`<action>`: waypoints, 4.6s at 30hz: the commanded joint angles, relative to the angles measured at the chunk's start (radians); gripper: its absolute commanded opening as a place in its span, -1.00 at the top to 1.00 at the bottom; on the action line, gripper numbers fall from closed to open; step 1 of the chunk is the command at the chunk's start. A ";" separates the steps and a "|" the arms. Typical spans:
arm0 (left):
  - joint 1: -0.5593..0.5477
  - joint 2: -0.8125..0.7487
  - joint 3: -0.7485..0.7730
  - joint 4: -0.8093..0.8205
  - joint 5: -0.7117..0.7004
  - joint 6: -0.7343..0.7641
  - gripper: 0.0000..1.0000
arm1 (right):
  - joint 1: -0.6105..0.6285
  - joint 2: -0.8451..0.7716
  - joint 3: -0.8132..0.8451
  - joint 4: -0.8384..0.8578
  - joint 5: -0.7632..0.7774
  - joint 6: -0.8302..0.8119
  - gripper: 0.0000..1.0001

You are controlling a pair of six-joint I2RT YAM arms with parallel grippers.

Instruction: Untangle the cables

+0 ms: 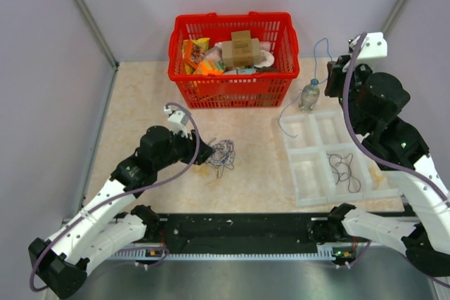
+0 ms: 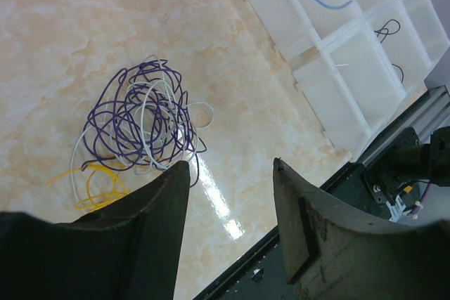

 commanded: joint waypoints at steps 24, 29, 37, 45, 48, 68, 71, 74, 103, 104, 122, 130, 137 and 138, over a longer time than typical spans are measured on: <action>0.003 -0.035 0.011 0.021 0.034 -0.033 -0.12 | -0.088 -0.053 -0.480 0.162 -0.106 0.235 1.00; 0.003 -0.053 -0.004 0.038 0.052 -0.035 -0.12 | -0.128 0.004 -0.505 0.145 -0.150 0.287 1.00; 0.003 -0.067 0.026 0.015 0.112 -0.031 -0.13 | -0.136 0.066 -0.549 0.114 -0.132 0.339 1.00; 0.002 -0.058 0.033 0.019 0.118 -0.019 -0.11 | -0.151 0.121 -0.574 0.028 -0.115 0.411 1.00; 0.002 -0.067 0.039 0.012 0.091 -0.031 -0.11 | -0.157 0.199 -0.588 0.042 -0.131 0.431 1.00; 0.002 -0.047 0.013 -0.062 -0.054 -0.130 -0.22 | -0.217 0.331 -0.589 0.025 -0.249 0.435 -0.11; 0.003 0.040 0.043 -0.066 -0.075 -0.079 -0.38 | -0.217 0.270 -0.554 -0.020 -0.243 0.395 -0.43; 0.002 0.164 0.083 -0.080 -0.107 -0.038 -0.35 | -0.197 0.215 -0.491 -0.099 -0.261 0.373 -0.49; -0.040 0.553 0.249 -0.025 -0.230 0.021 0.28 | 0.104 0.133 -0.684 0.323 -0.672 0.488 -0.20; -0.040 0.548 0.238 -0.017 -0.233 0.021 0.29 | 0.105 0.130 -0.690 0.321 -0.672 0.487 -0.20; -0.040 0.597 0.238 -0.036 -0.225 0.062 0.54 | 0.102 0.144 -0.654 0.285 -0.638 0.448 -0.22; -0.040 0.493 0.237 -0.029 -0.201 0.058 1.00 | 0.104 0.144 -0.655 0.300 -0.657 0.444 -0.19; -0.040 0.122 0.217 0.082 0.012 0.038 1.00 | 0.105 0.110 -0.654 0.390 -0.856 0.360 -0.42; -0.040 0.081 0.232 0.072 -0.004 0.019 1.00 | 0.105 0.084 -0.652 0.403 -0.879 0.338 -0.48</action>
